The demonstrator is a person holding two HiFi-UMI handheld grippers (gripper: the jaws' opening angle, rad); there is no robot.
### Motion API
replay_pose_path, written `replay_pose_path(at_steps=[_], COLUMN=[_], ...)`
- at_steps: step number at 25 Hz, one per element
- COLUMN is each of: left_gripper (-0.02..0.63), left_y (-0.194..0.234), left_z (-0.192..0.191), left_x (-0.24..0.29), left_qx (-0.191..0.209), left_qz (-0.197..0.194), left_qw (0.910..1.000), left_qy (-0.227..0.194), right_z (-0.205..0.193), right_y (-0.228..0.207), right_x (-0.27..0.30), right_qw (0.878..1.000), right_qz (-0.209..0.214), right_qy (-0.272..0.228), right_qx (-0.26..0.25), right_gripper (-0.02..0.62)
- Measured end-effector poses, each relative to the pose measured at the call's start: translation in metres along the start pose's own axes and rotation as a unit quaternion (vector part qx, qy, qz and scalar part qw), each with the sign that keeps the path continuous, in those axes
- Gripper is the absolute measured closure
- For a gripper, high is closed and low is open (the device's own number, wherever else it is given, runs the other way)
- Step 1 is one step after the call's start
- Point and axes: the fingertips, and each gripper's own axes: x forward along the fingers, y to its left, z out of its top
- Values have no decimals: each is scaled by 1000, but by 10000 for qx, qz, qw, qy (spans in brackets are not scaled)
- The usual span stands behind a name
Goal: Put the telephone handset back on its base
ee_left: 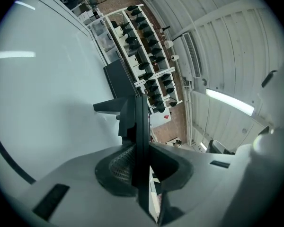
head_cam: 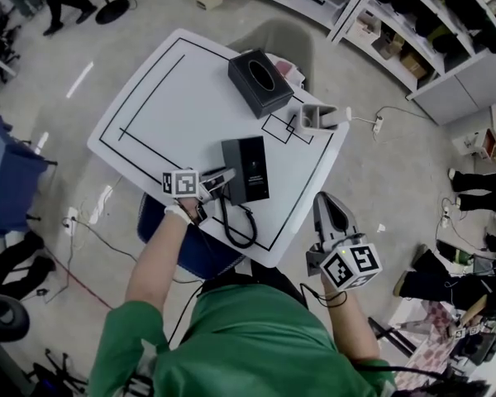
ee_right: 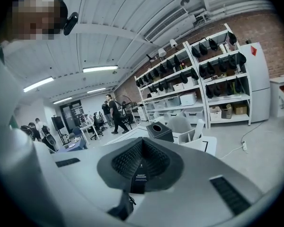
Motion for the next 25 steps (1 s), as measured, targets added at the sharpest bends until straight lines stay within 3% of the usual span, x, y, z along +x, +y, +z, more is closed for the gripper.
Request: replay_pose_path(at_steps=[3, 10, 14, 16, 18, 25], left_gripper=[520, 499, 393, 349, 345, 347], left_y=[-4, 5, 22, 27, 28, -7], left_z=[0, -4, -6, -4, -4, 14], left_x=[1, 0, -8, -9, -11, -34], left_qx=[14, -2, -28, -115, -78, 475], left_qz=[82, 1082, 1698, 1789, 1894, 2130], left_qw=[9999, 9941, 9854, 9837, 9818, 9755], left_qy=[58, 96, 149, 105, 77, -258], right_z=[1, 1, 3, 4, 5, 21], right_y=[2, 4, 0, -1, -1, 1], right_x=[0, -6, -11, -12, -15, -18], right_qw=[10000, 9999, 9998, 9997, 9997, 9989], right_qz=[38, 139, 146, 160, 182, 300], right_qy=[-12, -68, -129, -159, -181, -342], right_qx=[-1, 17, 12, 8, 5, -61], right_gripper=[572, 572, 572, 572, 572, 572])
